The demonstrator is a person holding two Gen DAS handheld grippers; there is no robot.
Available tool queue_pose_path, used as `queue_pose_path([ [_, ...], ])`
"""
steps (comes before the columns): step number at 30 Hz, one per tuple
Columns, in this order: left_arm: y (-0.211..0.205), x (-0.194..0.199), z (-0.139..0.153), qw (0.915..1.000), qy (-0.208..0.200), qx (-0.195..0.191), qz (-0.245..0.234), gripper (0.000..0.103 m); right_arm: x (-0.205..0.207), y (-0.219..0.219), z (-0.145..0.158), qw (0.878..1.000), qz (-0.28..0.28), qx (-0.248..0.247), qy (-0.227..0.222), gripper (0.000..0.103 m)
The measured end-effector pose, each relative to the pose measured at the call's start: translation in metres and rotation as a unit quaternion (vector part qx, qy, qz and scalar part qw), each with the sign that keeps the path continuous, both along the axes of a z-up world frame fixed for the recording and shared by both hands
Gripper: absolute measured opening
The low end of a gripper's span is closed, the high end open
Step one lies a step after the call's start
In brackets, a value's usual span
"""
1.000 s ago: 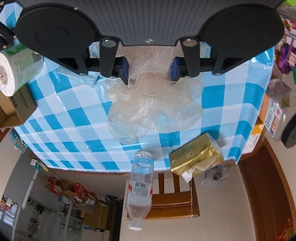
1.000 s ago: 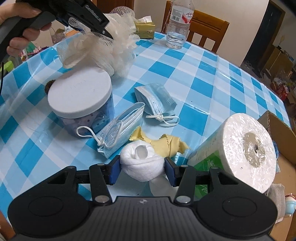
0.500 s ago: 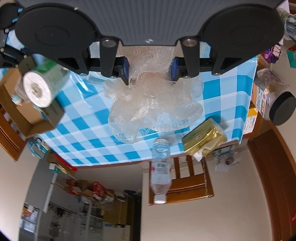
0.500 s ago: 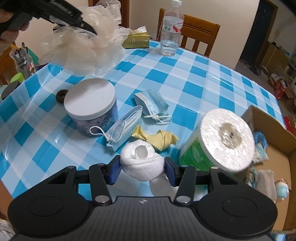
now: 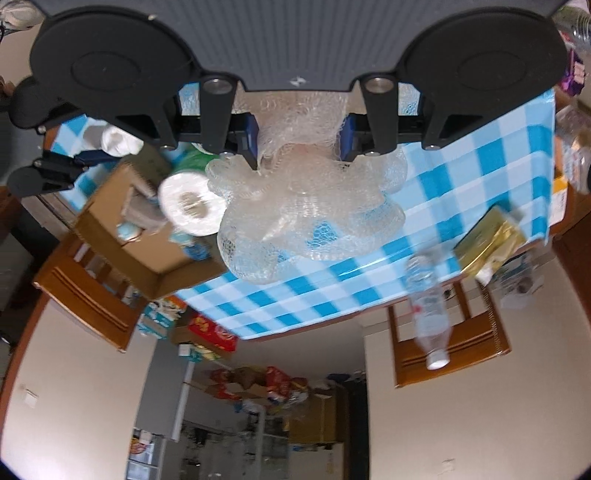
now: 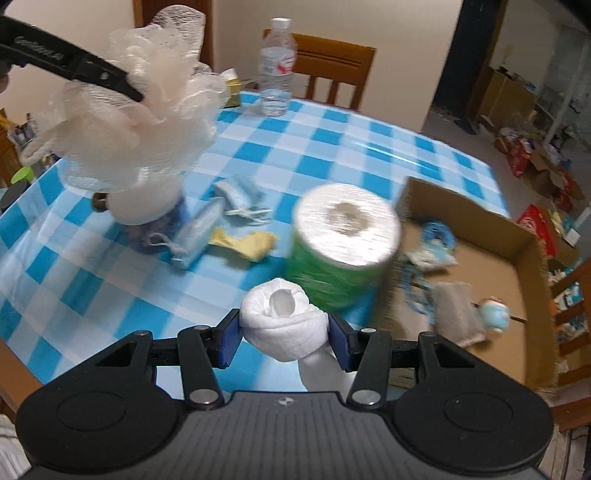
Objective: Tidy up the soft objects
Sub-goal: 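Carry sock and pouf into the cardboard box, open right tool then left tool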
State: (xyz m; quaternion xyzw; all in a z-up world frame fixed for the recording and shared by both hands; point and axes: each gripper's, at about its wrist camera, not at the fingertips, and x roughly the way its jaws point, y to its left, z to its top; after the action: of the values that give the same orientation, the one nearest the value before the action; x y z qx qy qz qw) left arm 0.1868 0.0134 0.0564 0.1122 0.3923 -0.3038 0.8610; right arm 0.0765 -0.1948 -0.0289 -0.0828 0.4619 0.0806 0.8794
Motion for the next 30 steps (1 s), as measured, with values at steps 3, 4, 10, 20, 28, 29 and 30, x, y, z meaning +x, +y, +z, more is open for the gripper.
queue_pose_path([
  [3,-0.025,-0.006,0.006,1.0,-0.007,-0.006,-0.001,0.039,-0.003,-0.031,0.004,1.0,-0.01,-0.006,-0.01,0.055],
  [4,-0.032,-0.008,0.008,0.9999,-0.006,-0.009,-0.001,0.039,-0.002,-0.042,0.005,1.0,-0.014,-0.008,-0.011,0.055],
  [10,-0.094,-0.014,0.012,0.9998,-0.008,-0.012,-0.011,0.039,0.006,-0.11,0.005,1.0,-0.018,-0.014,-0.017,0.055],
  [20,-0.182,-0.01,0.005,0.9996,-0.009,-0.015,-0.021,0.039,0.023,-0.185,-0.012,0.999,0.008,-0.048,-0.017,0.058],
  [28,-0.234,-0.003,0.0,0.9992,-0.015,-0.007,-0.038,0.039,0.016,-0.212,-0.02,0.999,0.018,-0.033,-0.027,0.093],
  [29,-0.239,-0.001,-0.001,0.9991,-0.015,-0.006,-0.04,0.039,0.013,-0.215,-0.021,0.999,0.013,-0.028,-0.027,0.094],
  [30,-0.245,0.001,-0.003,0.999,-0.014,-0.005,-0.043,0.039,0.011,-0.218,-0.022,0.999,0.007,-0.022,-0.025,0.094],
])
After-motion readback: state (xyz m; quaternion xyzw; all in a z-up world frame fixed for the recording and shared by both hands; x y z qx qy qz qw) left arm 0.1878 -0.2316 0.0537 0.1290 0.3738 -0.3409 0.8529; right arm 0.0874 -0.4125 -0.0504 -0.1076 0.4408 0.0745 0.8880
